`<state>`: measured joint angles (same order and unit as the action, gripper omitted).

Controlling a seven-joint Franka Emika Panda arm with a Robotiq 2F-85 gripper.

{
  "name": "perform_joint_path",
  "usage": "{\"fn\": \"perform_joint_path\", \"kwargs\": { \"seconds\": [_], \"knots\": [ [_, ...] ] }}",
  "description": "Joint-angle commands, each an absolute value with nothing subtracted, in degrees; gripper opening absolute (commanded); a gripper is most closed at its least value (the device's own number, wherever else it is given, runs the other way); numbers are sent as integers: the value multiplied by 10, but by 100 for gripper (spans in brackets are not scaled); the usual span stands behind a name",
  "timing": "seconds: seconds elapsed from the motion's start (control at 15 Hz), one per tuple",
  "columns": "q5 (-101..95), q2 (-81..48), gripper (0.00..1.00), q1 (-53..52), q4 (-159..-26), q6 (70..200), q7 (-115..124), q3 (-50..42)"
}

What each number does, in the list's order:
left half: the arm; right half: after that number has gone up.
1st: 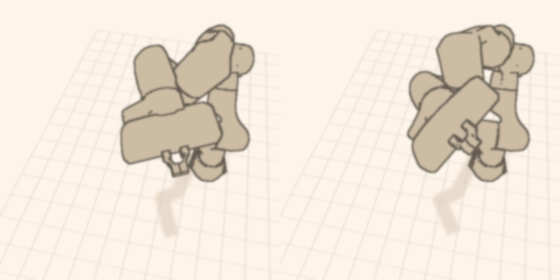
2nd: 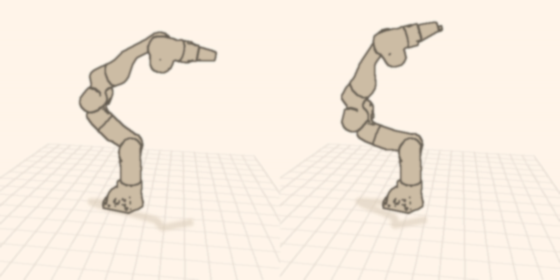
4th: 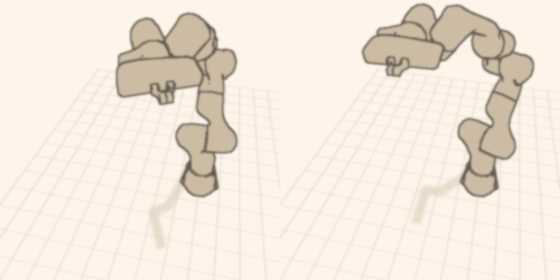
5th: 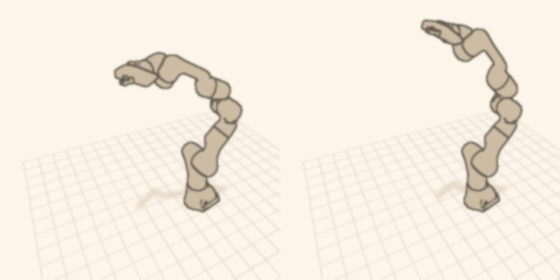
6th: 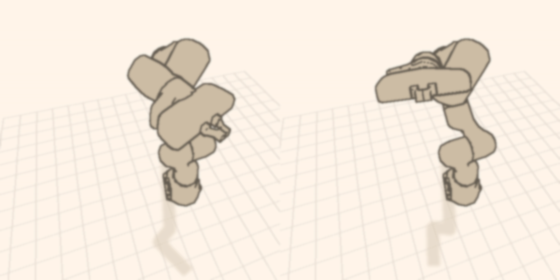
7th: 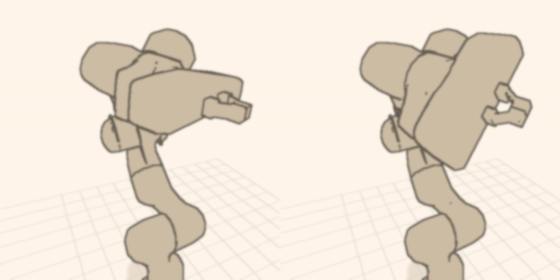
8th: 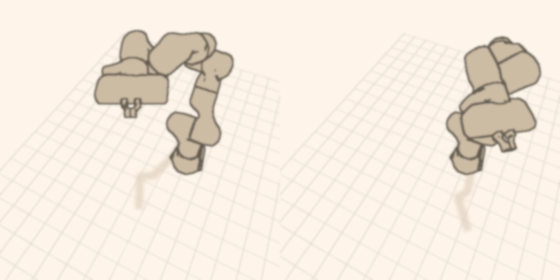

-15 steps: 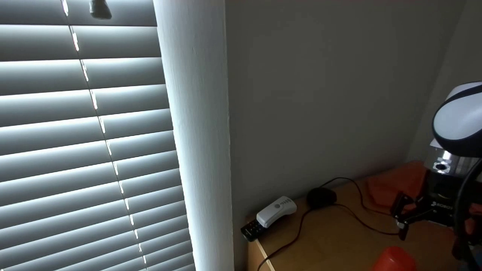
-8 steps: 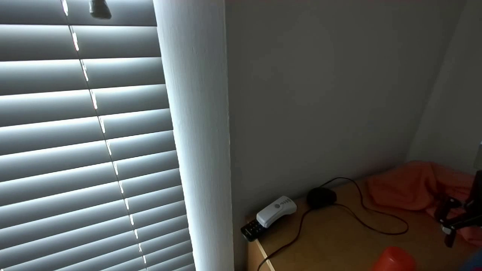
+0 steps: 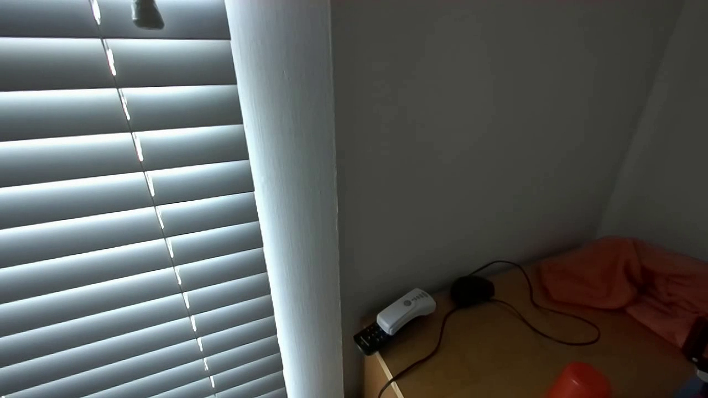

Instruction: Move the cups forward then stack them

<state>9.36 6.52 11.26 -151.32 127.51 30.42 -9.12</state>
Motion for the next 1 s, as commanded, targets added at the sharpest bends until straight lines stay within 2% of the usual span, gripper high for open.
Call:
{"fn": "perform_joint_path", "kwargs": {
  "seconds": [0.0,0.73,0.8,0.93],
  "knots": [
    [70,100,100,131,-1547,1292,314,-98],
    [104,53,100,129,-1558,1407,268,-99],
    [108,48,98,127,-1556,1412,264,-99],
    [119,37,82,123,-1554,1425,257,-99]
  ]
}}
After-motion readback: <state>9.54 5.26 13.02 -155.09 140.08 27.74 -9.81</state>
